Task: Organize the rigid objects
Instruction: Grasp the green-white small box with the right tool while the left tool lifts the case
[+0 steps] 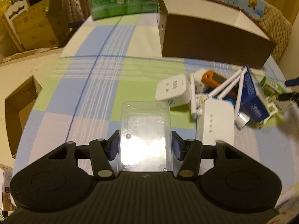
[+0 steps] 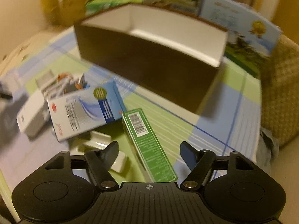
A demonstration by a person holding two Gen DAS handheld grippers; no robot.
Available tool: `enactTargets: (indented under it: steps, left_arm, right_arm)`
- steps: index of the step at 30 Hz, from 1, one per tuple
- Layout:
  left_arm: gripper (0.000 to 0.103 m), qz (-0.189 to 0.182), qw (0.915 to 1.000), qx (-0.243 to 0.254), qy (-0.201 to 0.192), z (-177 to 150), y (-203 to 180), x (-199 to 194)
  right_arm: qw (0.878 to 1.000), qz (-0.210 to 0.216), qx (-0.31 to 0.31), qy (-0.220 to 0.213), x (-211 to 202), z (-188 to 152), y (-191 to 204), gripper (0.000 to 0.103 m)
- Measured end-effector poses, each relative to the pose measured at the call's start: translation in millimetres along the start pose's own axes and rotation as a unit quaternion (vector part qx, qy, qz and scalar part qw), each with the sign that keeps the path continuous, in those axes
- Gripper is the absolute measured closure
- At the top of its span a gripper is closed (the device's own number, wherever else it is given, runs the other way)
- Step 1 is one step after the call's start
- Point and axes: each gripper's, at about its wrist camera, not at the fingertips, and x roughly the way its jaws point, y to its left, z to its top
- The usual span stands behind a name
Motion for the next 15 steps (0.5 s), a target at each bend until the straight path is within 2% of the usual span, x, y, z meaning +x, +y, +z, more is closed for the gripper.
enactTargets:
  steps: [5, 7, 9, 12, 15]
  left_arm:
    - [0.052, 0.011, 0.9998, -0.008, -0.014, 7, -9, -16]
    - [0.052, 0.012, 0.9997, -0.008, -0.022, 11, -14, -20]
    - [0.052, 0.014, 0.9995, -0.005, -0.028, 16, -20, -24]
    - [0.052, 0.013, 0.9991, -0.001, -0.039, 24, -28, -29]
    - [0.052, 0.005, 0.9987, 0.005, -0.050, 34, -36, -32]
  right_arm:
    - [0.998, 0.030, -0.047, 0.037, 23, 3, -4, 0.054]
    - [0.996, 0.041, -0.059, 0.044, 26, 2, -5, 0.068]
    - [0.995, 0.050, -0.065, 0.049, 27, 1, -8, 0.076]
    - [0.996, 0.057, -0.055, 0.047, 20, 1, -10, 0.077]
    - [0.997, 0.061, -0.018, 0.033, 0, 4, -17, 0.077]
